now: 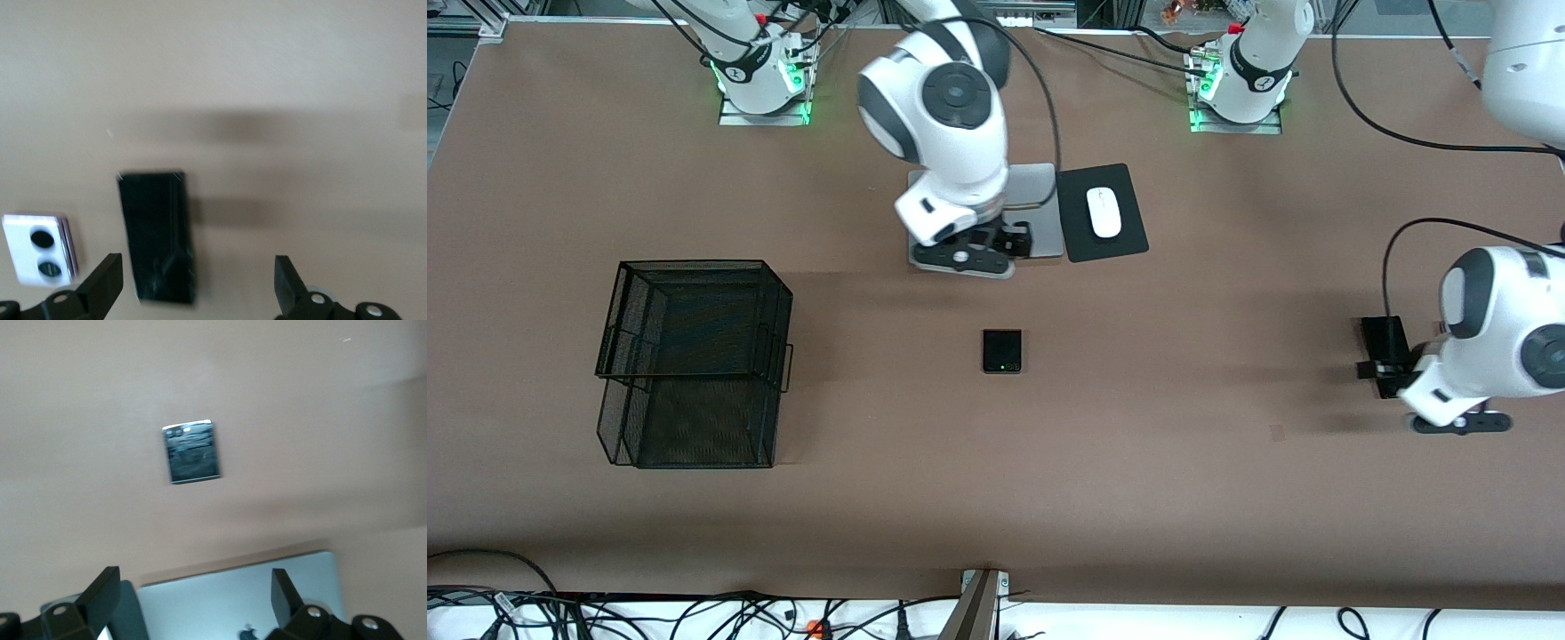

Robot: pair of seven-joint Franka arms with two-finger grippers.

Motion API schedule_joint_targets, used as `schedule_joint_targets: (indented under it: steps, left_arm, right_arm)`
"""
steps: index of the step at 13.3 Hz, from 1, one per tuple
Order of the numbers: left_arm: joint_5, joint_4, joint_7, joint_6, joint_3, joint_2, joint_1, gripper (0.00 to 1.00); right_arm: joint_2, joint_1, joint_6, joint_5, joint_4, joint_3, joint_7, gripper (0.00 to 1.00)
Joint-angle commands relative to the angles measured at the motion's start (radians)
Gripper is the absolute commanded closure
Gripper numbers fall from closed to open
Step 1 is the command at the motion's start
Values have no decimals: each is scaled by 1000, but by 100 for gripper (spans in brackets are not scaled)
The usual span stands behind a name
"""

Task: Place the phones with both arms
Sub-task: 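Reach the right gripper to the flip phone while the left gripper reaches the bar phone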

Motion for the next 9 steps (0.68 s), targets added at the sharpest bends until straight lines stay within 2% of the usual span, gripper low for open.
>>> schedule_joint_targets:
  steps: [1,5,9]
  left_arm:
    - [36,-155,63,246,-20,-29,113,0]
    - [36,-333,74,531,-20,-21,196,0]
    - [36,-364,72,550,-21,-15,204,0]
  right_arm:
    - [94,35,60,-39,53,-17,42,0]
    - [187,32,168,-74,47,-22,40,0]
    - [285,18,302,-114,42,-29,26,0]
